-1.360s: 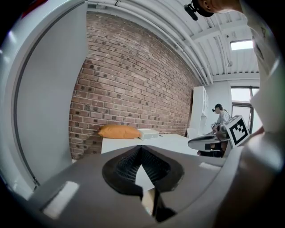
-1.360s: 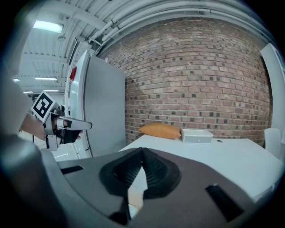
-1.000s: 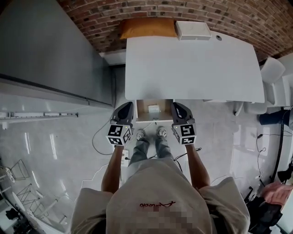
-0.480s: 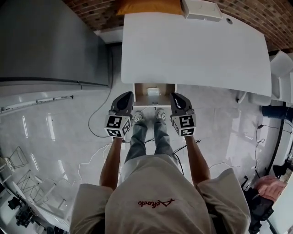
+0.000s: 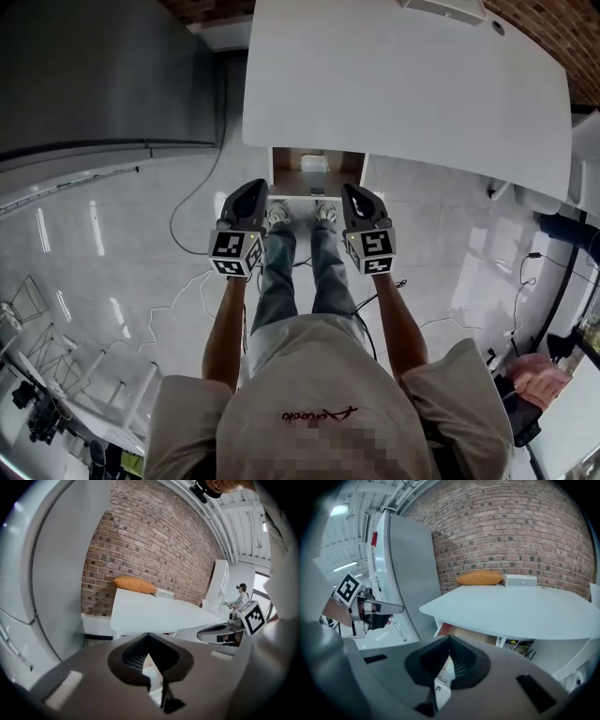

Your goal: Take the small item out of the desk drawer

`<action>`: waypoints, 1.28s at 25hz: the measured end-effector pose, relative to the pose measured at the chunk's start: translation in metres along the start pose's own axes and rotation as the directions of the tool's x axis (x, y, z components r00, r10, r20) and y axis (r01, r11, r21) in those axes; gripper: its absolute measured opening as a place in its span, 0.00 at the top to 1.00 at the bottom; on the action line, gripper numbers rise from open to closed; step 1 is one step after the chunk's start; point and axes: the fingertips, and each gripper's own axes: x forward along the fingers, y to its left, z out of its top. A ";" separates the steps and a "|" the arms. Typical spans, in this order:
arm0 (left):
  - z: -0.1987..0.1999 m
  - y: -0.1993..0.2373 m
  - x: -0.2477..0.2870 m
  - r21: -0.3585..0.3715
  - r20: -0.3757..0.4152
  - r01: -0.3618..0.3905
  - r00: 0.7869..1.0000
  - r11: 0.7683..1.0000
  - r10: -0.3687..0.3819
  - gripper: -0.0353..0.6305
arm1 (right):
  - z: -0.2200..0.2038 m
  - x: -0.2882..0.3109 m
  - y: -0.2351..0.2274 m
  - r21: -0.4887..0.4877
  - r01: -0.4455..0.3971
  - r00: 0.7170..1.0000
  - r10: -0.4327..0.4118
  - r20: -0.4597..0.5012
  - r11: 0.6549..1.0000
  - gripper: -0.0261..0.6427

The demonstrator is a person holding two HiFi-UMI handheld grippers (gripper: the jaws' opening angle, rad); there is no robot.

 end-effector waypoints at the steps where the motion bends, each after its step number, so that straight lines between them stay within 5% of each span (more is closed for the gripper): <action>1: -0.007 0.002 0.001 -0.010 -0.006 -0.005 1.000 1.000 0.005 0.93 | -0.006 0.003 0.001 0.003 -0.005 1.000 0.005 -0.010 1.000 0.94; 16: -0.079 0.018 0.014 -0.116 -0.050 -0.048 0.998 0.992 0.042 0.93 | -0.084 0.031 0.023 0.000 -0.085 0.986 0.084 -0.146 0.996 0.94; 32: -0.114 0.012 0.031 -0.160 -0.065 -0.028 0.998 0.987 0.017 0.93 | -0.100 0.098 0.017 -0.105 -0.158 0.974 0.137 -0.182 0.982 0.94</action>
